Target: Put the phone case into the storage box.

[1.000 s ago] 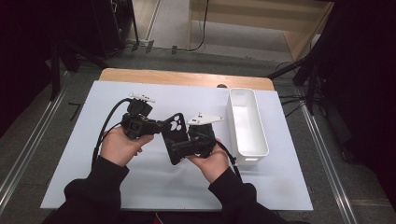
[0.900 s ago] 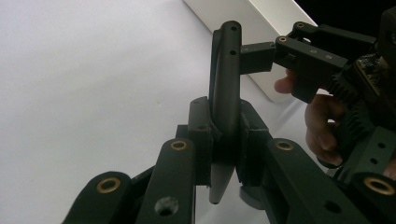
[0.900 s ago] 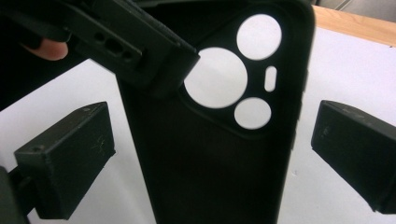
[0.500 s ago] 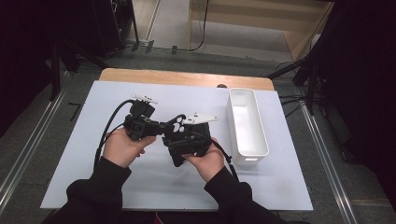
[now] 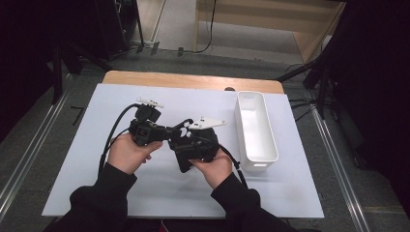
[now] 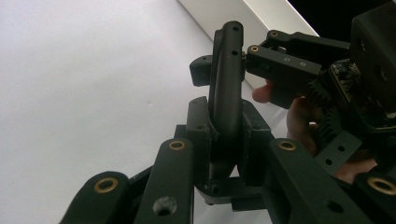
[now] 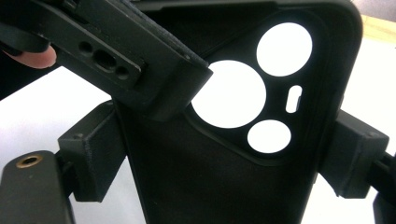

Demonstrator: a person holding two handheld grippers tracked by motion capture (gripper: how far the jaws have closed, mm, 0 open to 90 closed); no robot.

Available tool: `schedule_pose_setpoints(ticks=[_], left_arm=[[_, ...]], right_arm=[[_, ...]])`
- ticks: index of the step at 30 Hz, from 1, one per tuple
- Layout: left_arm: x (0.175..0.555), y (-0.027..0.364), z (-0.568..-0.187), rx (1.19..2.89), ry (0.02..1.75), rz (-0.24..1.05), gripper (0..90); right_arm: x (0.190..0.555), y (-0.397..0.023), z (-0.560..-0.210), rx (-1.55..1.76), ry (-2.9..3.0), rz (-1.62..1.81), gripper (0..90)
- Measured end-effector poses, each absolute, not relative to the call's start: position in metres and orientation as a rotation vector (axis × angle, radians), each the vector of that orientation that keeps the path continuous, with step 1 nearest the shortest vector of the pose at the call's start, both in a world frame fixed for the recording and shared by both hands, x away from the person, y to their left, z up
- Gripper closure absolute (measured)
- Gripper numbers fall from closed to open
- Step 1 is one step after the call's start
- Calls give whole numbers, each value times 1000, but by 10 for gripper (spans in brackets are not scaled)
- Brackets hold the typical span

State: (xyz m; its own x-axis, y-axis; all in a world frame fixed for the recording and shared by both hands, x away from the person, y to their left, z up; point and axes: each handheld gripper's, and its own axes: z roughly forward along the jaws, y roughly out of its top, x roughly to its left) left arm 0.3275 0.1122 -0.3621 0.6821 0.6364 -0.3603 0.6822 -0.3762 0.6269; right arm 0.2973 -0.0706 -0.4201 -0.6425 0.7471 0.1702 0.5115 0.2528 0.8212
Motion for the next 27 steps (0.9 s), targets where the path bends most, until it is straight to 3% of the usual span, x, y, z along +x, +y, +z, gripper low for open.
schedule_pose_setpoints(ticks=[6,15,27], left_arm=[[327,113,-359,2097,1000,-76,718],[329,122,-348,2074,1003,-59,554],[330,138,-337,2008,1002,-30,443]], right_arm=[[297,-72,-419,1162,2277,1336,120],[297,-70,-421,1152,2311,1330,120],[295,-71,-422,1148,2334,1337,120]])
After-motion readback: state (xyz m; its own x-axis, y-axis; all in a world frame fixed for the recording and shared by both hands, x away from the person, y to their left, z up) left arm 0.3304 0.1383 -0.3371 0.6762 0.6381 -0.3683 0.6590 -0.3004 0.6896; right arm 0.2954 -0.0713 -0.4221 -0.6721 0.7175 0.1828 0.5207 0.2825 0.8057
